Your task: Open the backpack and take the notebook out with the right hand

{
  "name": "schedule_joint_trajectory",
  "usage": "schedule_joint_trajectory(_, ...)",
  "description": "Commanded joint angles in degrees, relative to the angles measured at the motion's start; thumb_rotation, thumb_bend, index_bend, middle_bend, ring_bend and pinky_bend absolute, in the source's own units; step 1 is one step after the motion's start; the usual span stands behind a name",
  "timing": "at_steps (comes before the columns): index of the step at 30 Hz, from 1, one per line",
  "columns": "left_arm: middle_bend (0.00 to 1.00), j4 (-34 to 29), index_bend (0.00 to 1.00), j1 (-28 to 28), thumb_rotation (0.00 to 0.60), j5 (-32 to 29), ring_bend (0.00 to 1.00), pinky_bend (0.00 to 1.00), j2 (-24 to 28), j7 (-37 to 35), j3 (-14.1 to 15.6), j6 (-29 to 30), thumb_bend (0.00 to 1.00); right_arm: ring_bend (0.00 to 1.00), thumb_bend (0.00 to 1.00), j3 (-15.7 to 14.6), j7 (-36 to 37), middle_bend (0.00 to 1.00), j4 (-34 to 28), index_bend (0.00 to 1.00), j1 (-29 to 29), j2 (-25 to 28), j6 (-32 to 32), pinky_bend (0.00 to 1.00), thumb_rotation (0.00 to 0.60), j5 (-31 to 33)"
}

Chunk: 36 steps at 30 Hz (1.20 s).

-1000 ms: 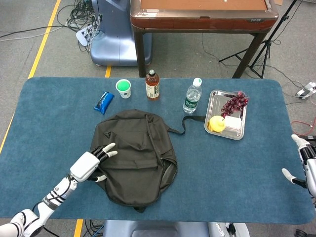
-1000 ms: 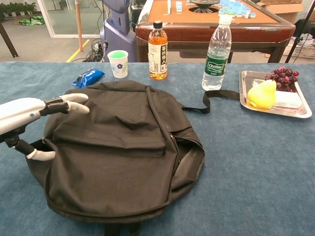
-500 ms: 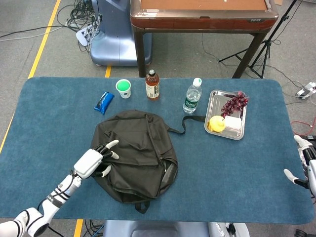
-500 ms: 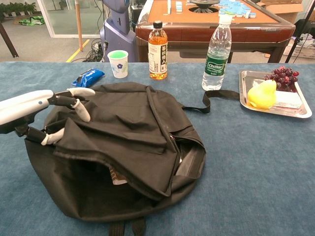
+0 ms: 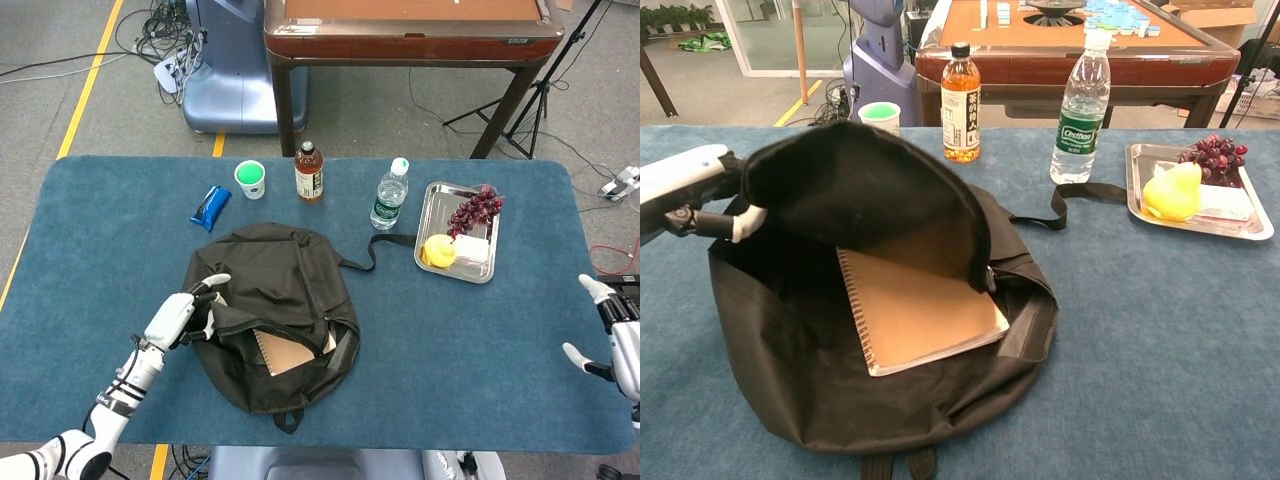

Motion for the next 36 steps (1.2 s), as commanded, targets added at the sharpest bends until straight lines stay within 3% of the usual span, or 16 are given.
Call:
schedule_joint_trajectory(1,0.16,-5.0,0.65,0.1,0.6,-6.0,0.14,0.17,1.7,1.0,-2.6,-3.5,0.66,0.21,0.14,-1.1,0.7,0.2,-0.9,0.1,1.2,0.3,-1.0,0.35,0.6,-3.2)
schedule_joint_trajectory(10,0.19,-10.8,0.65,-0.5,0.6,-17.0,0.15,0.17,3.2,7.3,-7.3,-6.1,0.66,0.21,0.14,-3.9,0.9,0.2,-4.1,0.1,6.1,1.0,-6.5,0.35,0.6,-12.6)
schedule_joint_trajectory(20,0.24,-13.5,0.63,-2.3,0.6,-29.1,0.17,0.19,3.6,15.8,-11.5,-7.5,0.66,0.21,0.14,-6.7,2.8,0.2,-6.9,0.12,14.7,-0.7,-17.4,0.35,0.6,-20.6)
schedule_joint_trajectory(30,0.24,-16.5,0.62,-3.4,0.6,-40.3,0.18,0.21,3.8,20.2,-15.4,-6.5,0.67,0.21,0.14,-7.4,5.2,0.2,-7.8,0.12,21.1,-4.4,-23.0,0.35,0.6,-23.2)
schedule_joint_trajectory(36,0.24,-18.2,0.6,-3.6,0.6,-43.0,0.18,0.22,4.1,21.8,-16.1,-5.7,0.68,0.21,0.14,-6.2,4.9,0.2,-8.6,0.12,25.9,-7.7,-27.9,0.35,0.6,-22.4)
